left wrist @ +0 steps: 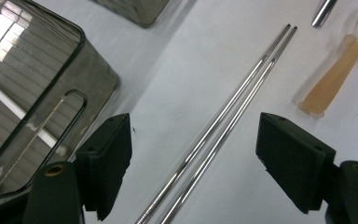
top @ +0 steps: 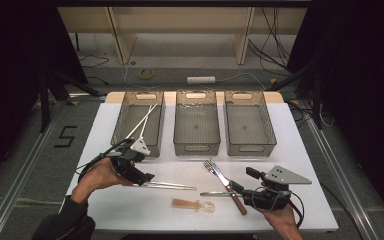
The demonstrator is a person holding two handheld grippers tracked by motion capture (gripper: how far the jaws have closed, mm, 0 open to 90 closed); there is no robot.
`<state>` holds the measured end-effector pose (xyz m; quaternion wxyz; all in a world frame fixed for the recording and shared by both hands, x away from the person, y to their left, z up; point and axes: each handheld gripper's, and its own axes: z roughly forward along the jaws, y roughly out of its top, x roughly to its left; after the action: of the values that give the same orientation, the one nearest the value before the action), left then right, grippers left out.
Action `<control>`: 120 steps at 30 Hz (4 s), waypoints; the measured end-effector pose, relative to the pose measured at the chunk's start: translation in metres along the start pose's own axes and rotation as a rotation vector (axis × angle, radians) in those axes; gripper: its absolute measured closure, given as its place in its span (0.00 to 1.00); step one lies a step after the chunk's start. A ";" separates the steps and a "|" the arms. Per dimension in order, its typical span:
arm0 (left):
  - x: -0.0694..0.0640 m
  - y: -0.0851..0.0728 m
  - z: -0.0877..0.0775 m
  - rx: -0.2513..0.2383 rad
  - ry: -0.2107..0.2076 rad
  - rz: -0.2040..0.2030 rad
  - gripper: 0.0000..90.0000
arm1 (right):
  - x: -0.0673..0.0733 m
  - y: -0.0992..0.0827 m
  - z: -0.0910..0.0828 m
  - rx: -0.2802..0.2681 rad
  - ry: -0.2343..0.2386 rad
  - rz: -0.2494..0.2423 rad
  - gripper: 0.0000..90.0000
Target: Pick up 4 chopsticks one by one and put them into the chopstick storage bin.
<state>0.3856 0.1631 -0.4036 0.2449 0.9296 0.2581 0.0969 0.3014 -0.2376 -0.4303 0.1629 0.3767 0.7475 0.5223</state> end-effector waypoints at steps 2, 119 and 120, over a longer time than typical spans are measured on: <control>-0.002 0.000 0.001 0.017 -0.003 0.012 0.30 | 0.000 0.000 0.000 0.001 0.001 0.000 0.31; -0.021 -0.017 0.056 0.284 -0.103 0.489 0.94 | 0.004 0.001 0.004 0.028 0.012 -0.023 0.31; -0.021 -0.017 0.056 0.283 -0.102 0.488 0.94 | 0.004 0.001 0.004 0.027 0.013 -0.024 0.31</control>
<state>0.3771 0.1422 -0.4613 0.0948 0.9928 0.0250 0.0692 0.3020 -0.2318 -0.4309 0.1591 0.3663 0.7601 0.5126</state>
